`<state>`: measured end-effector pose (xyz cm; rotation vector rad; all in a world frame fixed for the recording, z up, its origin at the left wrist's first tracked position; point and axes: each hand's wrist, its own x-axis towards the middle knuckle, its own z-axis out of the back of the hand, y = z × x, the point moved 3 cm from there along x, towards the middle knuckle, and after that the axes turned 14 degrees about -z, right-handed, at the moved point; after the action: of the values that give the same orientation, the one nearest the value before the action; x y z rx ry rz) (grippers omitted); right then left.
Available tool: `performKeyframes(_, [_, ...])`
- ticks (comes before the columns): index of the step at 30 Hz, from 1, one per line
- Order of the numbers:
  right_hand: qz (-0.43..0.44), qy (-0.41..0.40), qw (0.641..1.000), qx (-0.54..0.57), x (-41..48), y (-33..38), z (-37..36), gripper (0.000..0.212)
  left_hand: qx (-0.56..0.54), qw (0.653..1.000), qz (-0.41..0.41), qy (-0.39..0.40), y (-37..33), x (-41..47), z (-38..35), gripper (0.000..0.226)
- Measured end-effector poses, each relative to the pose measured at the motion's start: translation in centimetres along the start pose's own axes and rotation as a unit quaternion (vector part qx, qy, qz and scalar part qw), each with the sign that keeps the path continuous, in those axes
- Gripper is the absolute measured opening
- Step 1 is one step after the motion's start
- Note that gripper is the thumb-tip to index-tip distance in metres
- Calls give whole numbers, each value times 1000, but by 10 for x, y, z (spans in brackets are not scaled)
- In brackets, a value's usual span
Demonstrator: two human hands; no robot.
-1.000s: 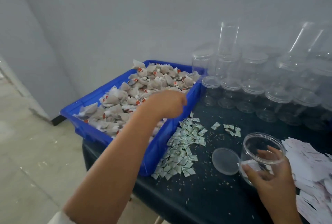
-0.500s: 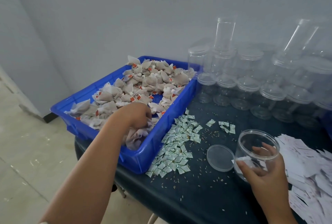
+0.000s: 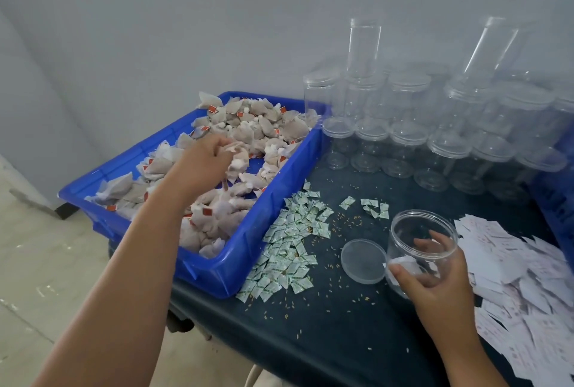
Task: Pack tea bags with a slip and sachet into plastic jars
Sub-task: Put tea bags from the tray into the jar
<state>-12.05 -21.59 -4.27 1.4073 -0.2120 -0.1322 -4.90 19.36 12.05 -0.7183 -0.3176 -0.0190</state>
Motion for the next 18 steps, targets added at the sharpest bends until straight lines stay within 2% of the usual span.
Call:
performKeyframes(3, [12,22,1000,-6,1,2,-4,83,-117,992,-22,-38,-42,-4,-8,15])
performKeyframes(5, [18,39,999,-18,1,5,-6,85,-150,987,-56,-17,-73,-9,-25,15])
performKeyframes(8, [26,51,998,-40,-2,8,-9,89,-120,986,-104,54,-113,-19,-72,6])
performKeyframes(13, [18,39,999,-29,-4,12,-5,82,-95,972,-188,102,-161,-39,-147,23])
performKeyframes(18, [13,39,999,-13,-1,7,-4,79,-94,963,-206,145,-174,-49,-180,29])
